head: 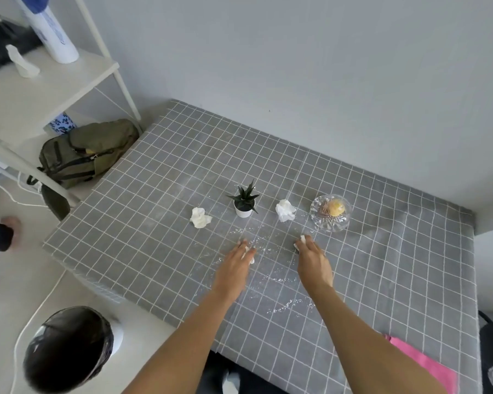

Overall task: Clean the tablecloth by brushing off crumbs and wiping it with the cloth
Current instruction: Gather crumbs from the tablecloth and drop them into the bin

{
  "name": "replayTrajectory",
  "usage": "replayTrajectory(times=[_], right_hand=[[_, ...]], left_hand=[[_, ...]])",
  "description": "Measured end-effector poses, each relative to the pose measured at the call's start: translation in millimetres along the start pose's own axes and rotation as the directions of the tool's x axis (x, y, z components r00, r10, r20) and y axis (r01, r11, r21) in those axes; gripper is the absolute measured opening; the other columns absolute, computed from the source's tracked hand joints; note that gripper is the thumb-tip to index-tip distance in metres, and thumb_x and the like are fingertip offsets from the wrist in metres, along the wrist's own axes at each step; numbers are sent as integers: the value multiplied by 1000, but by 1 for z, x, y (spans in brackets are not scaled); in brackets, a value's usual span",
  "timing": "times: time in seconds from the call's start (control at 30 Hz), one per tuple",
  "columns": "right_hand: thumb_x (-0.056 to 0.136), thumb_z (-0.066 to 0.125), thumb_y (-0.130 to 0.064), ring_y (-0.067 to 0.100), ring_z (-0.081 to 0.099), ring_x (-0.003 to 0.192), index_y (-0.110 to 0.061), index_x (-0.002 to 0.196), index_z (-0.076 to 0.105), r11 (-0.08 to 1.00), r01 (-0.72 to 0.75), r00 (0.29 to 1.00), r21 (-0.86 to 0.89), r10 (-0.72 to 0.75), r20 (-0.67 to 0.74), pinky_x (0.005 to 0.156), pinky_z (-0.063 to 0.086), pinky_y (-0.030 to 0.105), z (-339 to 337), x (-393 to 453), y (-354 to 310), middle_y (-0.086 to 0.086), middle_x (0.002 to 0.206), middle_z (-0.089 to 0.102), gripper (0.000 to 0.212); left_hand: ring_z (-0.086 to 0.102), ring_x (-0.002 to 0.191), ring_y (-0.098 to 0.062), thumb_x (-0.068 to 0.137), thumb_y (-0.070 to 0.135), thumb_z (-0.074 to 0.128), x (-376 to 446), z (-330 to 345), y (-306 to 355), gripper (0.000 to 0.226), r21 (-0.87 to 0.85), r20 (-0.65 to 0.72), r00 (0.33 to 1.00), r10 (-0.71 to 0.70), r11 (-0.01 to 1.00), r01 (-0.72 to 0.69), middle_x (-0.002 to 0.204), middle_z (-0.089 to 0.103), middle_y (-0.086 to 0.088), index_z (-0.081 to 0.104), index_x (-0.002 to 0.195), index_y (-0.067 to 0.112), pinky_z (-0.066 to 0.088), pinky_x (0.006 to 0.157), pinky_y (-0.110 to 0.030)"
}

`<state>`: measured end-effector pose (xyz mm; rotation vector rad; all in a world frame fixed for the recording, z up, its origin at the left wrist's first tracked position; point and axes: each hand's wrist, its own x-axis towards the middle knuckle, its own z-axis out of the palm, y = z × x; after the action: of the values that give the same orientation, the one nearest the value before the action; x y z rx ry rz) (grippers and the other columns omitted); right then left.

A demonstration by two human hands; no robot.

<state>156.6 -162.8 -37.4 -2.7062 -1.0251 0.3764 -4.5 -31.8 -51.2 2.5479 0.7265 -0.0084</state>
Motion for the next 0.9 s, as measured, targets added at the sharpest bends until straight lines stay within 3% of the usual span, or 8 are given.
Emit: replayTrajectory(times=[0.13,0.27,0.4,0.57,0.7,0.9], right_hand=[[87,50,15,40,52,123,-6,128,57,998,36,998,51,-33,-58,78,54,51,-11,12,-16,16,148,42,47],[80,60,18,47,59,109,-2,123,60,986,151,979,66,-140,-147,67,56,54,-21,39,-37,24,139,49,48],[80,58,19,46,61,106,-3,118,62,976,211,968,48,-202,-151,65,57,52,-27,65,-51,24,138,50,45],[88,52,12,43,53,118,-5,129,54,977,211,976,-1,-211,-46,78,56,50,-22,85,-50,21,146,40,45],[99,49,-16,38,33,139,-13,140,45,984,178,983,8,-179,39,101,45,51,-18,97,-44,17,157,22,41],[99,49,-30,34,20,145,-19,142,45,984,176,978,-7,-174,118,107,38,52,-7,106,-37,11,161,10,44]], left_hand=[[31,141,-24,98,9,48,-1,-10,-12,45,10,-79,996,-40,999,41,153,32,-9,42,143,16,39,109,-34],[51,127,-32,89,7,63,7,-34,-25,46,38,-193,979,-62,997,70,140,49,-15,54,134,10,54,92,-40],[61,113,-35,77,2,75,24,-59,-42,45,83,-291,954,-71,992,99,125,61,-19,63,121,4,55,86,-47],[52,124,-36,82,3,70,39,-75,-65,49,98,-271,949,-161,976,193,135,53,-21,56,129,5,43,102,-53],[36,138,-33,87,4,64,48,-77,-78,56,136,-219,956,-196,964,229,148,38,-18,46,140,10,28,114,-48],[22,144,-33,99,20,45,57,-69,-93,45,60,-142,956,-258,962,268,155,24,-17,38,144,14,22,118,-43]])
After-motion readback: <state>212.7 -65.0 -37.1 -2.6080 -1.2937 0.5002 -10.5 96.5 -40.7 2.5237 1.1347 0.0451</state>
